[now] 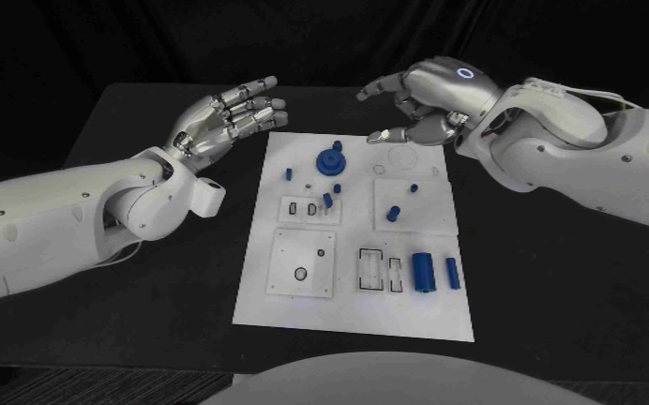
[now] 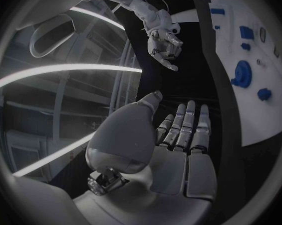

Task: Assemble the parts on the task board

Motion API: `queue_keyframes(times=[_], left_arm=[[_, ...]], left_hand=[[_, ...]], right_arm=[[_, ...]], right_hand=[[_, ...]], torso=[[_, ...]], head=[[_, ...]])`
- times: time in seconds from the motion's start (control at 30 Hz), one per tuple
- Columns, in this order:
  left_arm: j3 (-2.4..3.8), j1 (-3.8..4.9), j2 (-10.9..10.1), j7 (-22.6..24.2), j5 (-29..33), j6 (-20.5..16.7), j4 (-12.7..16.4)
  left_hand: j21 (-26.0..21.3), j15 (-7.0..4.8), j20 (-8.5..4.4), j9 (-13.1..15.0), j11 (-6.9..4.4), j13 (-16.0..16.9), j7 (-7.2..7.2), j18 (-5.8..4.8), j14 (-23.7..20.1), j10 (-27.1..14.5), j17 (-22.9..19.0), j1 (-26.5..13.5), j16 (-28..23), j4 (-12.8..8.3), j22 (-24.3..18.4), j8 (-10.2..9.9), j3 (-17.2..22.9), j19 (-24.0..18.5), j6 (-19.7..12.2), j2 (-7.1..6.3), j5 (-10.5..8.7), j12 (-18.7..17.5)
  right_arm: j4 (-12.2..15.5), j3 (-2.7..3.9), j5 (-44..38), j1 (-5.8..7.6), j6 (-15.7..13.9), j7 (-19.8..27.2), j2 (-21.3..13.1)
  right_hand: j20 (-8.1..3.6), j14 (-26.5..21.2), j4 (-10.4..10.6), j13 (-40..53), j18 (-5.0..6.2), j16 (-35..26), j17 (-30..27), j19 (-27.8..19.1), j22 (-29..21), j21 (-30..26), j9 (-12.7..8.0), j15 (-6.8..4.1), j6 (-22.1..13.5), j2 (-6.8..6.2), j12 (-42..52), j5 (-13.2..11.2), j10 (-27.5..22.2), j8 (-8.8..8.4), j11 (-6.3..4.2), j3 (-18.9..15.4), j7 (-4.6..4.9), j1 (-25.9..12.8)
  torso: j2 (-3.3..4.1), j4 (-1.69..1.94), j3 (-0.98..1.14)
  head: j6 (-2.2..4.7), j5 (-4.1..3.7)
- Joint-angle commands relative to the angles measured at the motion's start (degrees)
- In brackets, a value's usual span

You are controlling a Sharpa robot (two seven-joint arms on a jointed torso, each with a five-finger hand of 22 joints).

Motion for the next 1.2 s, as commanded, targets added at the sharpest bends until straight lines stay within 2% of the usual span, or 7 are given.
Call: queue_keyframes(times=[0.03,0.17,0.27,0.3,0.4,0.77,1.2], left_arm=[[0.14,2.70,0.5,-3.5,-9.1,-8.9,0.5],[0.14,6.88,1.3,-16.0,-18.1,-7.3,0.7],[0.14,8.48,1.9,-22.8,-21.9,-4.1,0.7],[0.14,9.22,2.4,-26.9,-23.7,-1.9,0.6],[0.15,10.17,3.4,-33.9,-26.5,2.2,0.4],[0.16,11.59,9.0,-60.6,-34.9,20.8,-1.9],[0.16,11.99,16.0,-70.7,-35.7,27.2,-4.4]], left_hand=[[5.8,-0.98,-0.34,0.3,-0.69,4.5,1.56,0.52,5.3,4.8,5.0,0.3,11.8,1.6,2.8,0.7,-1.6,7.3,2.4,-0.75,-2.48,9.6],[21.3,-6.79,-5.32,2.9,-6.41,16.1,4.50,1.61,18.6,17.9,20.1,-5.8,36.6,7.0,11.1,7.9,-8.3,24.3,22.1,-3.07,-9.12,28.8],[30.4,-7.56,-6.98,3.3,-7.51,47.6,3.73,1.64,42.0,43.2,53.4,-7.3,50.8,8.8,17.0,10.7,-10.7,27.8,23.9,-3.25,-8.96,43.7],[50.6,-8.37,-8.01,4.5,-8.15,68.3,2.56,-1.41,56.0,59.4,73.7,-10.2,54.5,9.0,40.5,14.5,-13.7,34.3,26.0,-2.37,-8.96,49.6],[58.2,-8.90,-7.99,5.5,-8.68,74.8,2.00,-2.92,59.0,65.1,77.5,-11.6,54.5,8.8,51.8,16.7,-15.0,38.4,27.5,-1.42,-9.05,50.6],[66.8,-12.73,-10.92,19.6,-12.59,74.8,-2.37,-5.26,59.0,65.1,77.5,-19.9,54.5,8.9,66.9,30.2,-19.8,47.4,32.4,2.03,-9.11,50.6],[66.6,-13.60,-11.75,25.6,-13.45,74.8,-3.23,-5.32,59.0,65.1,77.5,-18.6,54.5,7.6,67.5,31.1,-18.1,47.9,32.3,3.83,-6.21,50.6]], right_arm=[[0.5,-0.03,3.2,0.62,-2.8,1.6,-1.3],[0.3,-0.04,4.1,1.13,-0.3,1.1,-2.8],[0.0,-0.05,4.8,1.11,1.1,0.7,-3.1],[-0.2,-0.05,5.1,1.02,1.8,0.4,-3.3],[-0.5,-0.05,5.4,0.73,2.9,0.1,-3.5],[-2.1,-0.06,5.9,-1.70,5.5,-1.0,-4.8],[-2.7,-0.06,5.9,-3.58,7.1,-2.2,-5.3]], right_hand=[[-0.12,1.1,0.1,8.4,0.16,0.3,0.1,0.4,0.2,0.2,-0.1,-0.01,0.7,-0.02,-0.1,-0.2,-0.2,0.50,0.14,-0.4,0.06,-0.7],[-0.11,1.0,0.1,8.1,0.11,0.3,0.1,0.5,0.3,0.4,-0.2,0.03,1.2,0.28,-0.5,-0.2,-0.6,0.70,0.21,-0.7,0.20,-0.9],[-0.07,1.0,0.0,7.8,0.15,0.1,0.0,0.4,0.3,0.1,-0.3,0.09,1.4,0.87,-0.8,-0.2,-0.9,0.78,0.28,-0.7,0.26,-0.8],[-0.05,0.9,0.0,7.7,0.18,0.0,-0.1,0.3,0.2,-0.1,-0.3,0.12,1.5,1.12,-0.9,-0.2,-1.0,0.82,0.31,-0.6,0.30,-0.7],[0.02,0.8,-0.1,7.0,0.22,-0.2,-0.3,0.2,0.2,-0.4,-0.4,0.21,1.9,1.75,-1.7,-0.2,-1.8,0.97,0.41,-0.6,0.42,-0.8],[0.14,1.1,-0.2,6.9,0.09,0.8,0.6,0.6,0.7,0.4,-0.6,0.31,3.2,3.41,-1.8,-0.1,-1.8,1.53,0.54,-0.6,0.57,-1.2],[0.22,1.2,-0.4,6.7,0.12,0.8,0.7,0.6,0.8,0.3,-0.8,0.36,3.9,4.26,-2.0,0.3,-1.9,1.79,0.59,-0.5,0.62,-1.0]], torso=[[-0.07,-0.11,0.28],[-0.23,-0.40,0.32],[-0.30,-0.62,0.41],[-0.29,-0.57,0.38],[-0.42,-0.59,0.46],[-0.80,-0.91,1.59],[-1.15,-1.46,2.54]], head=[[0.16,-0.05],[-0.01,0.33],[-0.02,0.48],[0.08,0.44],[-0.12,0.35],[-1.15,-0.25],[-1.15,0.78]])
